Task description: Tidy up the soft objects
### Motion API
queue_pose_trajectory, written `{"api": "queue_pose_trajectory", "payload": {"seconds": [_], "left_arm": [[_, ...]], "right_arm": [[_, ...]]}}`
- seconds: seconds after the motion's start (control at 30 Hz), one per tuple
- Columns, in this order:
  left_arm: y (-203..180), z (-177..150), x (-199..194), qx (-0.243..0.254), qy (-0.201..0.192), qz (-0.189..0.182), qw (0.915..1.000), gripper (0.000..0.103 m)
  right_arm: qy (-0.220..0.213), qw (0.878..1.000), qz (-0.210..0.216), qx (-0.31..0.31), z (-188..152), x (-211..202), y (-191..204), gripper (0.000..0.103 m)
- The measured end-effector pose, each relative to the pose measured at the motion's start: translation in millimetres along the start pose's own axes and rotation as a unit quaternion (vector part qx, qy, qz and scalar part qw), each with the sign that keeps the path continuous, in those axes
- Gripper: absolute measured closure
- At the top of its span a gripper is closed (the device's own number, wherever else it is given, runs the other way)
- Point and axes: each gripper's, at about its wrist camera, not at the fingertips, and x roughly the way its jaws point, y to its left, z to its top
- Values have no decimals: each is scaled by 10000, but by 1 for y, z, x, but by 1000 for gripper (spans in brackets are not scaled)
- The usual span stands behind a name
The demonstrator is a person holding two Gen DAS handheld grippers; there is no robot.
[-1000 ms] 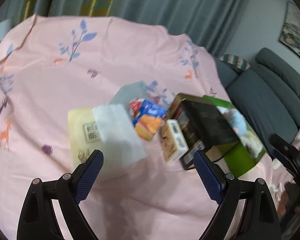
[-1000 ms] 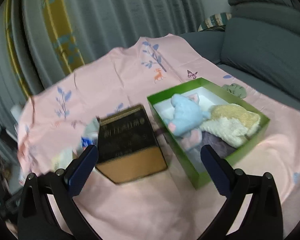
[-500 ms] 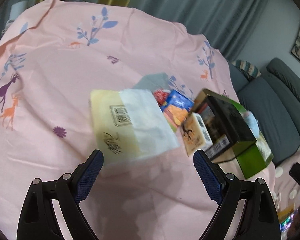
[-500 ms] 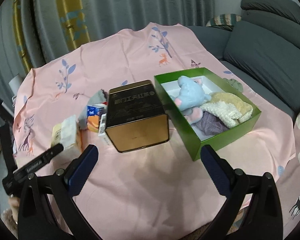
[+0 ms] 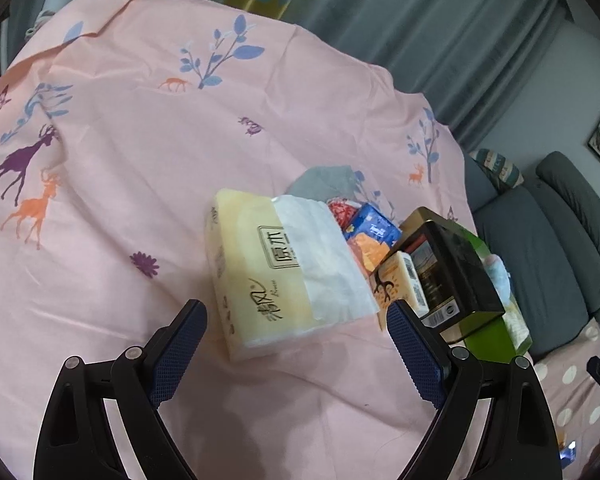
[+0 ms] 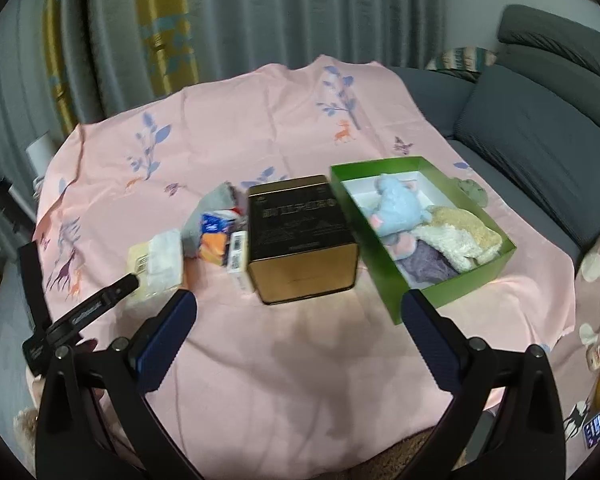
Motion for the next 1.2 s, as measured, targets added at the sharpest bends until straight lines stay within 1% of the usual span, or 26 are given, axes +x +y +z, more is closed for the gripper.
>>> {"api": "queue_pose_trajectory", "payload": {"seconds": [0.03, 0.13, 0.2, 0.3, 0.37, 0.43, 0.57, 0.63, 0.67, 0.73, 0.8, 0.87, 0.97, 1.03, 1.07, 1.13, 1.2], "left_arm": [[0, 0, -1, -4, -9, -14, 10000, 11], [-2, 0, -1, 12, -62, -283, 9996, 11], [-6, 0, 0, 47, 30, -264, 9996, 11], [-10, -1, -7, 97, -17, -315, 9995, 11], [-10, -2, -16, 78, -97, -400, 9991, 11], [-9, -2, -25, 79, -112, -430, 9990, 11], [-12, -5, -36, 358, -92, -62, 9993, 11], [-9, -8, -40, 407, -121, 97, 9991, 11], [-6, -9, -41, 411, -90, 119, 9990, 11], [1, -11, -42, 415, -17, 114, 9991, 11], [9, -10, -45, 379, -2, 153, 9992, 11], [15, -8, -48, 321, -17, 228, 9992, 11], [22, -6, -51, 171, -67, 306, 9994, 11], [23, -5, -52, 187, -38, 255, 9995, 11], [23, -5, -52, 190, -39, 229, 9995, 11], [24, -3, -53, 153, -7, 48, 9999, 11], [26, -3, -54, 99, -1, -75, 9999, 11]], "right_arm": [[-20, 10000, -4, -18, 0, -1, 3, 1], [-28, 10000, 78, 48, -2, -1, 10, 1], [4, 9992, 344, 190, -7, 2, 14, 1], [127, 9966, 687, 442, -15, 14, 21, 1], [260, 9953, 852, 384, -17, 24, 27, 2], [311, 9945, 878, 476, -18, 30, 27, 3], [324, 9907, 1048, 809, -20, 43, 17, 4], [372, 9887, 1113, 937, -19, 50, 11, 7], [414, 9879, 1135, 976, -18, 55, 8, 9], [506, 9878, 1061, 1020, -14, 62, 3, 17], [530, 9868, 1111, 1047, -8, 65, 0, 21], [550, 9858, 1227, 1006, 2, 68, 5, 22], [529, 9895, 1145, 706, 18, 75, 24, 25], [564, 9916, 1081, 427, 31, 85, 42, 34], [578, 9918, 1104, 283, 40, 94, 56, 36], [642, 9914, 1138, 119, 53, 111, 71, 40], [749, 9930, 894, -195, 66, 133, 91, 46]]}}
